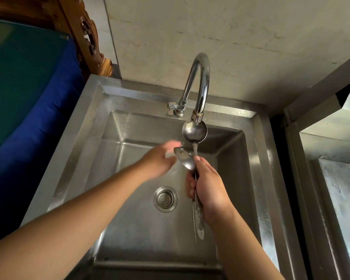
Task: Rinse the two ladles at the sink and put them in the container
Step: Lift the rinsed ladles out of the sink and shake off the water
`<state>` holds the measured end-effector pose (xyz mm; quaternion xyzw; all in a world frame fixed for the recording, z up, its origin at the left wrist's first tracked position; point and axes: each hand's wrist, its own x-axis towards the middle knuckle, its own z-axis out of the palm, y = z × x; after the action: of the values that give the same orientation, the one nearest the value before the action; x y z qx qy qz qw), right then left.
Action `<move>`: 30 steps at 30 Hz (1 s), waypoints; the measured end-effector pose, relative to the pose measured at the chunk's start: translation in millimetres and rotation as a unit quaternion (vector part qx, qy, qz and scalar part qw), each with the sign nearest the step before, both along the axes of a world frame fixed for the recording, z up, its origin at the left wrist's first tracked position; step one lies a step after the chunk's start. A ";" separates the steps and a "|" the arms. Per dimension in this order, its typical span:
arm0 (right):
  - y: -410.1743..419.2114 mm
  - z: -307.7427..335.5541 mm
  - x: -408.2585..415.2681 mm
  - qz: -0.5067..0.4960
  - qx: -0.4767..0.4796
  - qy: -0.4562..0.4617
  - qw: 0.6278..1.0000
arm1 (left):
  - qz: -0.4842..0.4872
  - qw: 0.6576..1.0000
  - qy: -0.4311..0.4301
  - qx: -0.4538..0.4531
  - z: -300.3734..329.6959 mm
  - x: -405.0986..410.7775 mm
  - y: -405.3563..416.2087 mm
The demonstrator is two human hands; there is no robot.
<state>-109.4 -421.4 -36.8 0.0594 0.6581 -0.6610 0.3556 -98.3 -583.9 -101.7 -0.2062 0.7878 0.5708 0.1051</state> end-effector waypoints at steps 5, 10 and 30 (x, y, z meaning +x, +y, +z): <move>0.4 -7.8 5.8 -0.054 -0.037 -0.070 0.995 | -0.045 0.950 -0.045 0.306 17.1 71.2 51.0; -1.1 -8.1 11.3 -0.104 -0.105 -0.128 0.981 | -0.037 0.952 -0.046 0.300 22.8 98.4 66.2; 85.8 64.3 24.2 0.070 0.170 0.093 0.979 | 0.229 0.958 -0.038 0.167 133.4 152.9 48.4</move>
<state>-85.2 -335.5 27.5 0.0110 0.7937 -0.5157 0.3224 54.6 -535.4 31.7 -0.3819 0.6083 0.6950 0.0347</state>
